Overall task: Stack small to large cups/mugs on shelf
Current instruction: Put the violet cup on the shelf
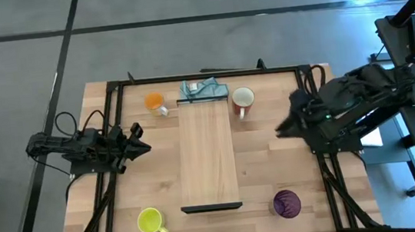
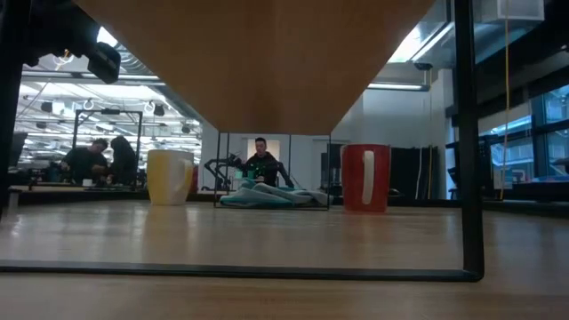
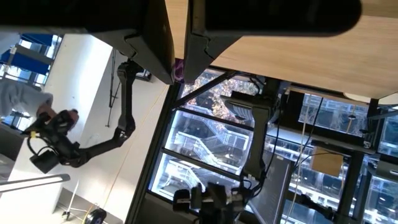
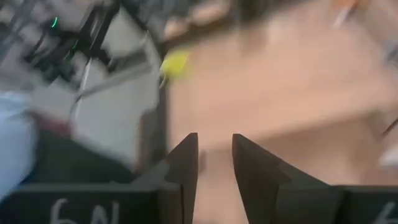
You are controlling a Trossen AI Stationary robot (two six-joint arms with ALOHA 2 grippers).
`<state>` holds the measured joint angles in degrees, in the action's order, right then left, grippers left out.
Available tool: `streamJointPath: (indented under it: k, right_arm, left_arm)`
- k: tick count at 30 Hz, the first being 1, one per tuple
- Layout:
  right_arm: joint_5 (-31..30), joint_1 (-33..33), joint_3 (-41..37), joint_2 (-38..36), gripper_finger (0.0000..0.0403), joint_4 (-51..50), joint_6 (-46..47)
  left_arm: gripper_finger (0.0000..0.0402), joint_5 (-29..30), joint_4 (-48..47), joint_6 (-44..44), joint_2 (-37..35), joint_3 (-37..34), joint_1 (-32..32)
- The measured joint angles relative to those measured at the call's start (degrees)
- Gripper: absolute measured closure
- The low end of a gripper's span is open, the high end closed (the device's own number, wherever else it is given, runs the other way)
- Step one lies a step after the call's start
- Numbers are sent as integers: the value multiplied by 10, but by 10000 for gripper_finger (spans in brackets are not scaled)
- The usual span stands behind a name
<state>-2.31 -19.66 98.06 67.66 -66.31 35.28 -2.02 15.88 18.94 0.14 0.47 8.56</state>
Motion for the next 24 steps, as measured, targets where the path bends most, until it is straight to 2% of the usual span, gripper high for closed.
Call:
streamJointPath:
  k: [4, 8, 14, 19, 24]
  right_arm:
    - [79, -11, 25, -1, 302, -123, 101]
    - [138, -51, 12, 2, 302, -164, 190]
    - [137, -136, -12, 22, 302, -166, 256]
    - [135, -198, -62, 29, 302, -183, 356]
    - [116, -226, -134, 32, 302, -137, 453]
  left_arm:
    - [372, 0, 0, 0, 0, 0, 0]
    - [372, 0, 0, 0, 0, 0, 0]
    - [372, 0, 0, 0, 0, 0, 0]
    - [372, 0, 0, 0, 0, 0, 0]
    - [372, 0, 0, 0, 0, 0, 0]
